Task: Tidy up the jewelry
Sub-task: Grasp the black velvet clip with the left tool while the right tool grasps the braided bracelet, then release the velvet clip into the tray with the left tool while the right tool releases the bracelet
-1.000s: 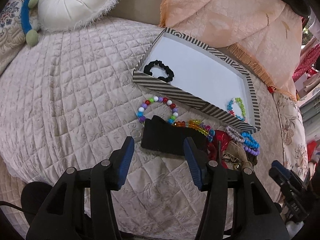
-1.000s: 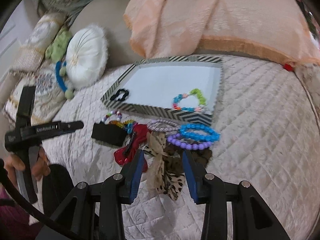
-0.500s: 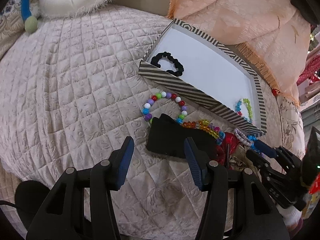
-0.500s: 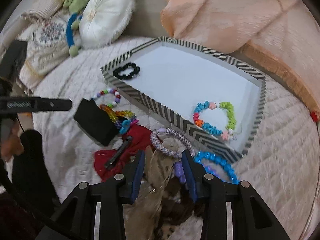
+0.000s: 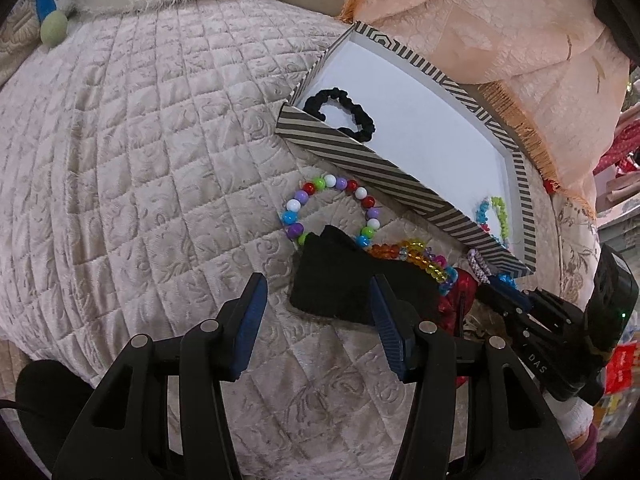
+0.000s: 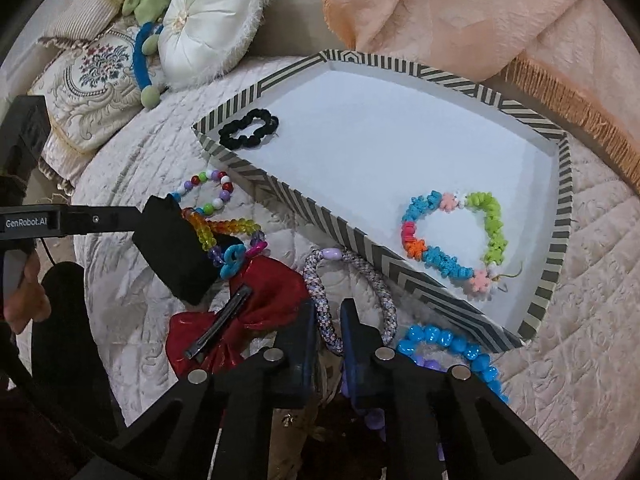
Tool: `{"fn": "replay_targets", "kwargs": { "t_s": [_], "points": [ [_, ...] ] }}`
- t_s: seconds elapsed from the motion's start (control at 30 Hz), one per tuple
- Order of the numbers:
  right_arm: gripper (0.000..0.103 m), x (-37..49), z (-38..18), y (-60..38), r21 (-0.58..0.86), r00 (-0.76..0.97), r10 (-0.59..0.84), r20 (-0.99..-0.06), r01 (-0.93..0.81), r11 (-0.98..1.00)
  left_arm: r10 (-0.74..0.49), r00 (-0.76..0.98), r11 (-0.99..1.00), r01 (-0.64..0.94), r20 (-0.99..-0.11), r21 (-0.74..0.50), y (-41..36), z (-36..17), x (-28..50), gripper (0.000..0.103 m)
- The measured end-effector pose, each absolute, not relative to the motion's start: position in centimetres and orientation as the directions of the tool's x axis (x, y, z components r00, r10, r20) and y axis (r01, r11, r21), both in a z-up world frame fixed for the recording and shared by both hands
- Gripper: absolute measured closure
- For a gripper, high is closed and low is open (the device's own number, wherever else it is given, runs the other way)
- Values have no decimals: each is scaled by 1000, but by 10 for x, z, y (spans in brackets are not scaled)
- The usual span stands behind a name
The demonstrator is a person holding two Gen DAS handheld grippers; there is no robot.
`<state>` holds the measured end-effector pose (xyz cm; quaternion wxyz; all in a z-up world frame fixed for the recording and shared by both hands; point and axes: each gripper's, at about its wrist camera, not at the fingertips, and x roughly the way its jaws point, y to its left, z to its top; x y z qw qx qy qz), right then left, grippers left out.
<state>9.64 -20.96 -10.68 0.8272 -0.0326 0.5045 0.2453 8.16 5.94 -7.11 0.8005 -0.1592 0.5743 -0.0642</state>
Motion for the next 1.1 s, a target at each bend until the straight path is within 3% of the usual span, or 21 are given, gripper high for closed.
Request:
{"fn": "replay_targets", "kwargs": {
  "t_s": [0.3,0.5,0.57,0.6,0.7,1.1],
  "points": [
    [96,79,-70,-245,319,461,463,-757,-358,878,-359,310,918,-55,-881,-393,50,-81,91,42],
    [96,70,-54,-265,447,493,547,-677,-315,837,-329,289,934,-43,-899,-355,40,-95,98,43],
    [96,69,-53,-270,492,497,573,-652,-298,818,-332,306,932,-40,-893,-360,40,-94,98,55],
    [96,68,-53,-272,502,499,578,-646,-293,814,-327,311,934,-39,-893,-355,39,-94,97,70],
    [96,66,-52,-275,519,503,584,-637,-279,808,-312,333,942,-16,-890,-336,40,-87,94,87],
    [96,53,-40,-273,534,515,598,-614,-287,795,-342,418,934,57,-842,-352,56,-33,71,90]
  ]
}}
